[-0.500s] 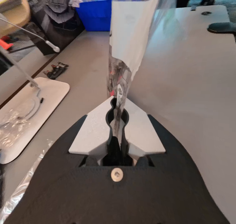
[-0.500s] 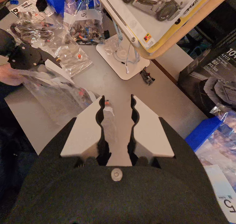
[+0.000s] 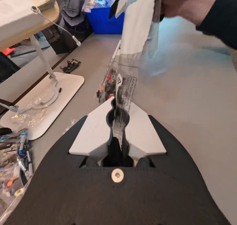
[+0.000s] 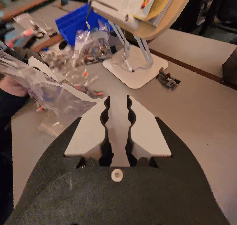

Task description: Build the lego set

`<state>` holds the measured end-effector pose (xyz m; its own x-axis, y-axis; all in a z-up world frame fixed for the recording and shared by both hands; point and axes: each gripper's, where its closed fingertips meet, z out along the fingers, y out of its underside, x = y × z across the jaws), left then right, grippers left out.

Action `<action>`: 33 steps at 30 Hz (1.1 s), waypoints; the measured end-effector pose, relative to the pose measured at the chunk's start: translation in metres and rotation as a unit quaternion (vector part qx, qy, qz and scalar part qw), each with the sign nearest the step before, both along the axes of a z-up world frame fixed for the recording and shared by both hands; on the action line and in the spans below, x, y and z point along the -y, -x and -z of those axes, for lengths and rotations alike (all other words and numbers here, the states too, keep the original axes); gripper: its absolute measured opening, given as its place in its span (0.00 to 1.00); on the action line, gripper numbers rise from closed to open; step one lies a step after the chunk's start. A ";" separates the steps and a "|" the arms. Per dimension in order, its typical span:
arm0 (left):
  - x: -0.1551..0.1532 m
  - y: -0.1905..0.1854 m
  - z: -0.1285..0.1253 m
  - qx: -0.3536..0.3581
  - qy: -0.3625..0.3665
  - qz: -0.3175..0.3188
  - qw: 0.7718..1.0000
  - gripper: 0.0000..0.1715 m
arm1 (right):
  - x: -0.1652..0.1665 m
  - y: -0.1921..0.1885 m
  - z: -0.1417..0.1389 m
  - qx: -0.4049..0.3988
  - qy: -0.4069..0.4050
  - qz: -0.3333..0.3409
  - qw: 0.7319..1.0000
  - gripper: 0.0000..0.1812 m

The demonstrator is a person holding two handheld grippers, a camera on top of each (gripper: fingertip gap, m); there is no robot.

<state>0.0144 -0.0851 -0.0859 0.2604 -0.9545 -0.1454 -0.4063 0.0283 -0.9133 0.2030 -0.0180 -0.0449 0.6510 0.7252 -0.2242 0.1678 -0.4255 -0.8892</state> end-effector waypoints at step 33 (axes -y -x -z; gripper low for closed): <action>-0.039 0.047 -0.023 0.148 0.059 -0.074 0.984 0.01 | 0.075 0.165 0.083 0.157 0.036 -0.134 0.978 0.03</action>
